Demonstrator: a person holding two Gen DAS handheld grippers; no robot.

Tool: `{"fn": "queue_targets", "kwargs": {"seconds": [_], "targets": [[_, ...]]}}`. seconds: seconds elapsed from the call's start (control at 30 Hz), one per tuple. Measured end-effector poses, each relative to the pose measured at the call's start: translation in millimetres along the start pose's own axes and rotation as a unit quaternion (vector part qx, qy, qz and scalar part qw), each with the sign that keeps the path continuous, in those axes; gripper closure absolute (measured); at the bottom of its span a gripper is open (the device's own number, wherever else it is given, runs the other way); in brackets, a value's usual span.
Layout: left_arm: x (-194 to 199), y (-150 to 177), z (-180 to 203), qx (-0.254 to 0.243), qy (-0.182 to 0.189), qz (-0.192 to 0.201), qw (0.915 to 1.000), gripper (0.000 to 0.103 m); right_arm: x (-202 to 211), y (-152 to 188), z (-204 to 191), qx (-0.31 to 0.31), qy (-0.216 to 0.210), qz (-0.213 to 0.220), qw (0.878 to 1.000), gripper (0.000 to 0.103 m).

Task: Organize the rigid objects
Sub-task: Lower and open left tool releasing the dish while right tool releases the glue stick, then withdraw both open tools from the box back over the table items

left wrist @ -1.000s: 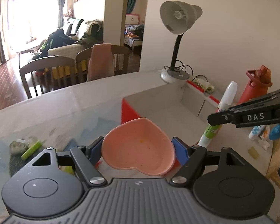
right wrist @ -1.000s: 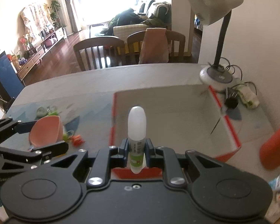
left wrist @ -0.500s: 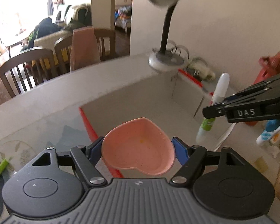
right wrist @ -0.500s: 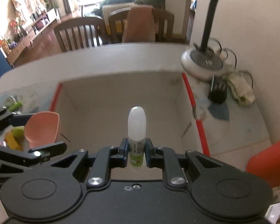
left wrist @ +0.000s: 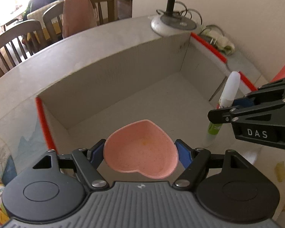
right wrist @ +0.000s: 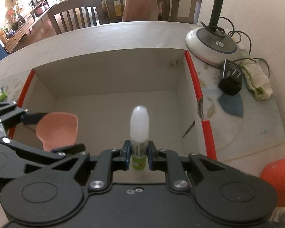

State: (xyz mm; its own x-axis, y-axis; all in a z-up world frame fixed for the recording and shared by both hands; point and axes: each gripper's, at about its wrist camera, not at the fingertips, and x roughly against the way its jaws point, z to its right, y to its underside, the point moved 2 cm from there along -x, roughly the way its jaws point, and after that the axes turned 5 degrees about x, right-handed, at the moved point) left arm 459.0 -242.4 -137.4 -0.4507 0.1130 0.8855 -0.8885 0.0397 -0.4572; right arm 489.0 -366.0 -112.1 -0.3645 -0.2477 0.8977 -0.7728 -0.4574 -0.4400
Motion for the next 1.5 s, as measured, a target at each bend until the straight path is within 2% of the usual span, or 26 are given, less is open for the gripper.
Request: {"fn": "queue_targets", "kwargs": {"seconds": [0.47, 0.77, 0.83, 1.13, 1.5], "targets": [[-52, -19, 14, -0.015, -0.016, -0.094, 0.9953, 0.025, -46, -11, 11, -0.015, 0.002, -0.043, 0.999, 0.087], [-69, -17, 7, 0.003, -0.017, -0.134, 0.9908, 0.025, -49, -12, 19, -0.029, -0.017, -0.046, 0.998, 0.077], [-70, -16, 6, 0.006, -0.017, -0.139, 0.9902, 0.025, -47, -11, 19, -0.031, -0.018, -0.043, 0.998, 0.071], [-51, -16, 5, 0.005, -0.016, -0.116, 0.9931, 0.025, -32, -11, 16, -0.042, -0.039, -0.020, 0.998, 0.052], [4, -2, -4, 0.036, 0.010, -0.047, 0.9982, 0.025, 10, -11, 2, -0.034, -0.066, 0.025, 0.997, 0.042]]}}
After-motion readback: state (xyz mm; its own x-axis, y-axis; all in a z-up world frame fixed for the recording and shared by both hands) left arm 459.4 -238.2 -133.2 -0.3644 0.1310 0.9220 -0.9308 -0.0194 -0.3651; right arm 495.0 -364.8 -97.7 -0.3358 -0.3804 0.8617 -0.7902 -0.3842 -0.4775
